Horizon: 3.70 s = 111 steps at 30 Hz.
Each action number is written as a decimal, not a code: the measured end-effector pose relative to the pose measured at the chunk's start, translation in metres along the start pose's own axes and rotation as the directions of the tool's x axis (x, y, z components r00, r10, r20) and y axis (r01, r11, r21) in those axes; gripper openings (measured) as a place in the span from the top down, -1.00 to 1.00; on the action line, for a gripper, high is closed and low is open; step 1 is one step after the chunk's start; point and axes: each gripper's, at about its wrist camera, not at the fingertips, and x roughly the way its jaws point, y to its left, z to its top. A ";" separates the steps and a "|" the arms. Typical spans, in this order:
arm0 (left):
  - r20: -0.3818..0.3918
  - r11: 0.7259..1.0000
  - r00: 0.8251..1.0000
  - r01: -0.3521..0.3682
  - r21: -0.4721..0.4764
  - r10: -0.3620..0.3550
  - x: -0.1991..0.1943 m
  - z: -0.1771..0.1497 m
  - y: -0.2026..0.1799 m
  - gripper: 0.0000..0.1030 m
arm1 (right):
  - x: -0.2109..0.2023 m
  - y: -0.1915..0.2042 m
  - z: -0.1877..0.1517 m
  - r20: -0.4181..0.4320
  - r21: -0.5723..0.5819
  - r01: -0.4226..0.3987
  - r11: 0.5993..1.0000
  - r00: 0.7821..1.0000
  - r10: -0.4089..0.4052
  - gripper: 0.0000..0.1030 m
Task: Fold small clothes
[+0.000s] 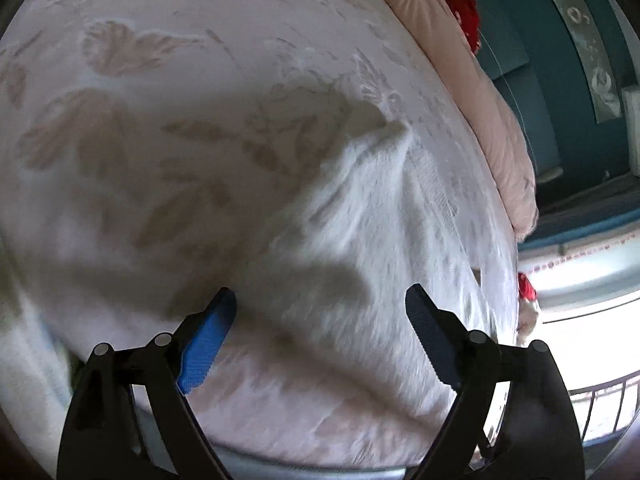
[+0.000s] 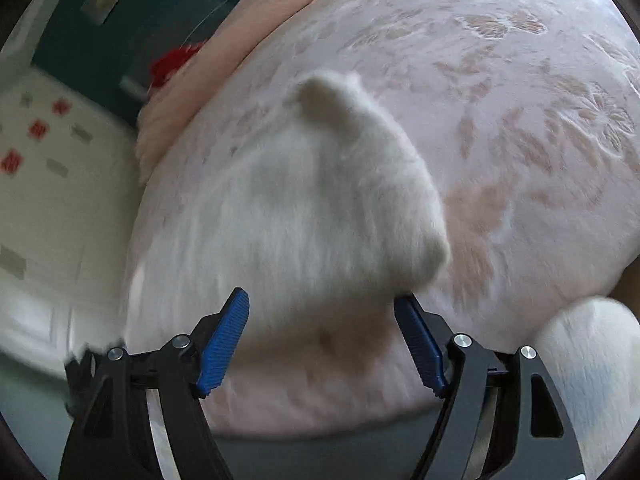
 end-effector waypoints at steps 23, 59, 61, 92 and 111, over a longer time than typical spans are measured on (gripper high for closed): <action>0.127 0.934 0.975 -0.210 0.289 0.180 -0.086 -0.025 -0.020 0.17 | -0.076 0.011 0.001 0.080 -0.231 0.287 0.929 0.958 -0.276 -0.11; 0.171 0.793 0.937 -0.349 0.499 0.305 0.047 0.056 -0.117 0.40 | 0.027 0.074 0.109 0.116 -0.322 0.219 0.921 0.975 -0.191 0.47; 0.183 0.797 0.945 -0.328 0.507 0.273 0.023 0.040 -0.122 0.32 | 0.012 0.089 0.085 0.098 -0.357 0.158 0.921 0.987 -0.131 0.48; 0.157 0.811 0.960 -0.280 0.514 0.232 -0.025 -0.085 -0.080 0.00 | -0.026 0.040 -0.010 0.079 -0.349 0.259 0.901 0.966 -0.247 0.65; 0.142 0.795 0.949 -0.314 0.518 0.282 -0.016 -0.082 -0.043 -0.01 | -0.017 0.039 -0.011 0.062 -0.369 0.320 0.873 0.945 -0.320 0.43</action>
